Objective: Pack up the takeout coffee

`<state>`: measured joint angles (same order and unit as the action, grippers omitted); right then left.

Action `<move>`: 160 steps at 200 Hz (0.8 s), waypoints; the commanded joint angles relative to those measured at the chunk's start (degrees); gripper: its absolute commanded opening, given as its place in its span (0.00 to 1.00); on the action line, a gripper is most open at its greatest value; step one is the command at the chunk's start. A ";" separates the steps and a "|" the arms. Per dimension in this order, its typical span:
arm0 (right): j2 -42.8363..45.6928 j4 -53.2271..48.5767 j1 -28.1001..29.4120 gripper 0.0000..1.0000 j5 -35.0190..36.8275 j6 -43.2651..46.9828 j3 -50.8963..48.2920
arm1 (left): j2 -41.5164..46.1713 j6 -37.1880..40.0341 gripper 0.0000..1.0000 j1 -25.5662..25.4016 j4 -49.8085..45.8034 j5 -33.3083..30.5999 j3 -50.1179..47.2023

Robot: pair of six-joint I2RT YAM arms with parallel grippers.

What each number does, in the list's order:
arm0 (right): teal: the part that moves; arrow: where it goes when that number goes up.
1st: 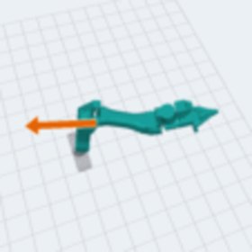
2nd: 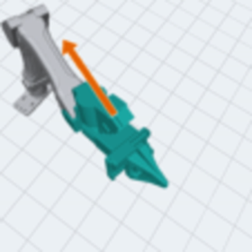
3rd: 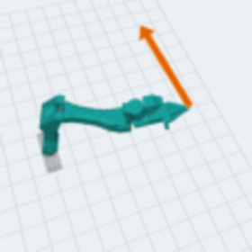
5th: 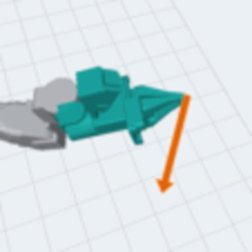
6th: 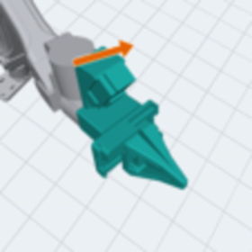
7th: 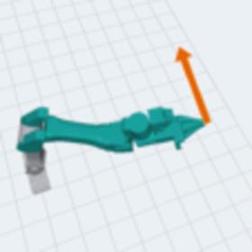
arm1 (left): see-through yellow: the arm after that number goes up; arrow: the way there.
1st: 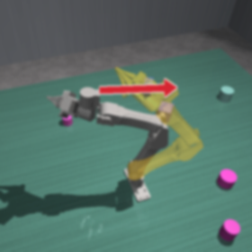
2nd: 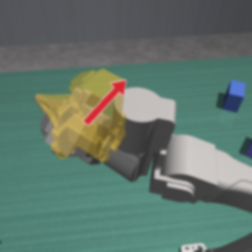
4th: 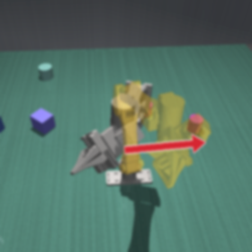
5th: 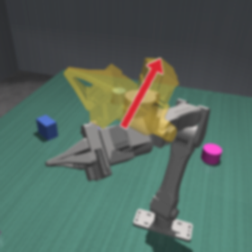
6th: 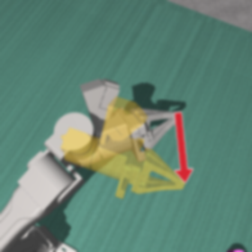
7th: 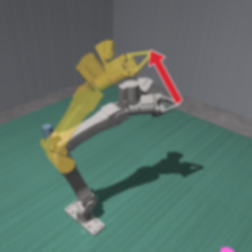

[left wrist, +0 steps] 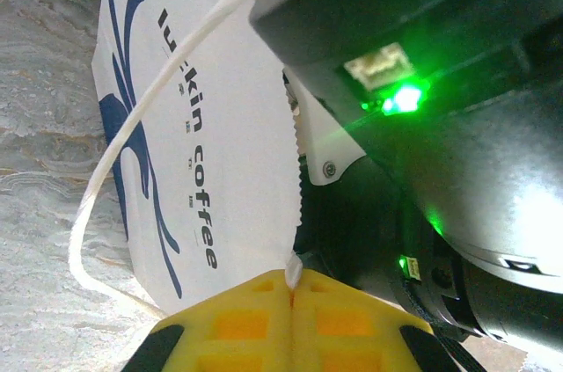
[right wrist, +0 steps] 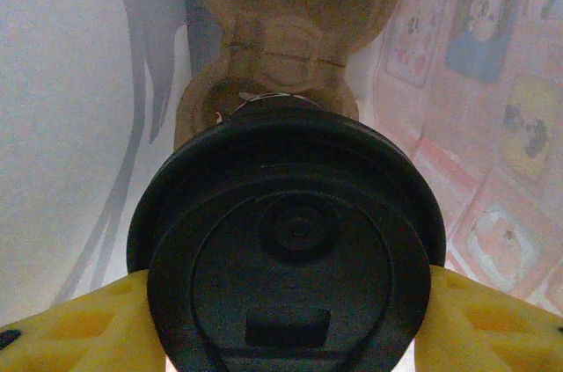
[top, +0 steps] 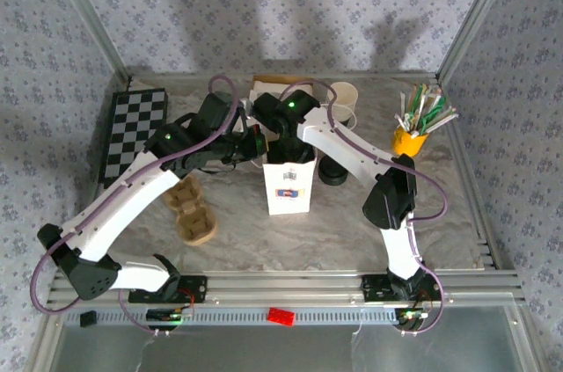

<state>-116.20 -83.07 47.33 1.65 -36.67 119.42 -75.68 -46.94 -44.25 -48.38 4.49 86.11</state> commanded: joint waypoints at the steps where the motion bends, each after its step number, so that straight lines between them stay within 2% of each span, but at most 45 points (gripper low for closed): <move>1: -1.54 -0.43 -0.12 0.52 0.05 -1.14 0.57 | -0.19 0.67 0.04 -0.22 -1.87 -0.28 0.58; 77: 0.01 1.87 0.01 0.52 1.22 -1.80 -6.94 | -0.87 0.78 0.08 -0.32 -1.29 0.70 1.15; 160: 0.89 2.07 -0.31 0.52 2.66 -2.02 -7.51 | -1.13 0.96 0.20 -0.49 -1.79 0.70 2.31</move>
<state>-115.70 -80.51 47.33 2.39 -37.12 113.78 -76.31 -46.94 -44.36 -48.31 4.73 86.24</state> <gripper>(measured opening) 0.610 0.191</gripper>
